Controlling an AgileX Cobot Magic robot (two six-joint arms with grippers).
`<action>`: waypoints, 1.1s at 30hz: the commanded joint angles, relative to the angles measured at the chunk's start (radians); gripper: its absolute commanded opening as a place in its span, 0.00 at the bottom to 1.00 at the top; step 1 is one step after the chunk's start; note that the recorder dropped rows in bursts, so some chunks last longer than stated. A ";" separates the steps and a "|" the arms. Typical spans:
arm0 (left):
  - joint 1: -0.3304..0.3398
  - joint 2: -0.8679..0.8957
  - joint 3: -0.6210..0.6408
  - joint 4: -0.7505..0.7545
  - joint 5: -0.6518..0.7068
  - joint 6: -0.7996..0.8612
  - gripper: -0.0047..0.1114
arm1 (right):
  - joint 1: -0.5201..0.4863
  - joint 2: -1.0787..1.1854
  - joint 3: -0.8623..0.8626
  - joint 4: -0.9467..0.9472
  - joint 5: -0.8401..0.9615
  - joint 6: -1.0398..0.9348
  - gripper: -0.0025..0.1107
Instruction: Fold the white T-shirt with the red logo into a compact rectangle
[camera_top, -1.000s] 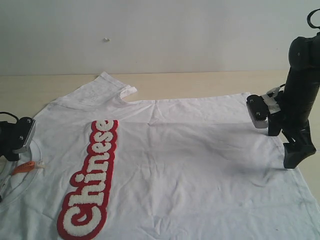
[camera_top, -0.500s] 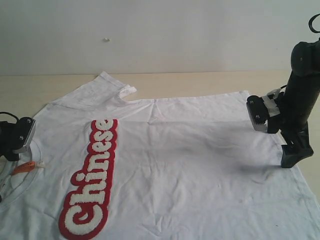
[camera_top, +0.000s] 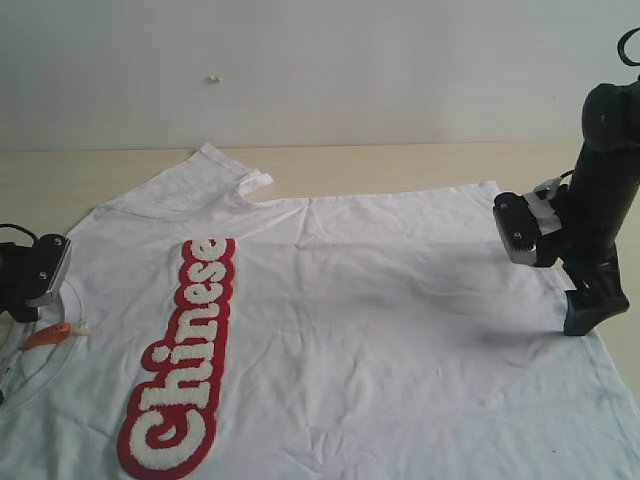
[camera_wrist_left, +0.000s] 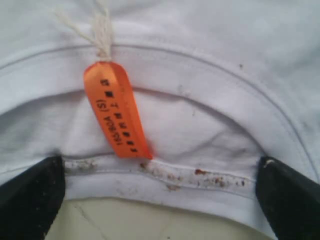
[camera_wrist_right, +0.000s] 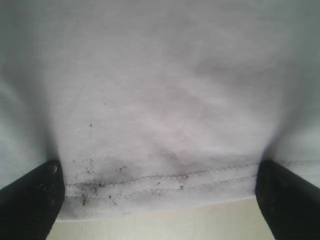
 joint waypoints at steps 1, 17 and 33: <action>0.000 0.021 0.003 -0.008 -0.044 0.002 0.94 | -0.005 0.034 0.026 -0.019 -0.014 -0.023 0.95; 0.000 0.021 0.003 -0.008 -0.044 0.002 0.94 | -0.005 0.034 0.026 -0.019 -0.014 -0.021 0.95; 0.000 0.021 0.003 -0.008 -0.044 0.002 0.94 | -0.005 0.034 0.026 0.000 -0.095 -0.019 0.92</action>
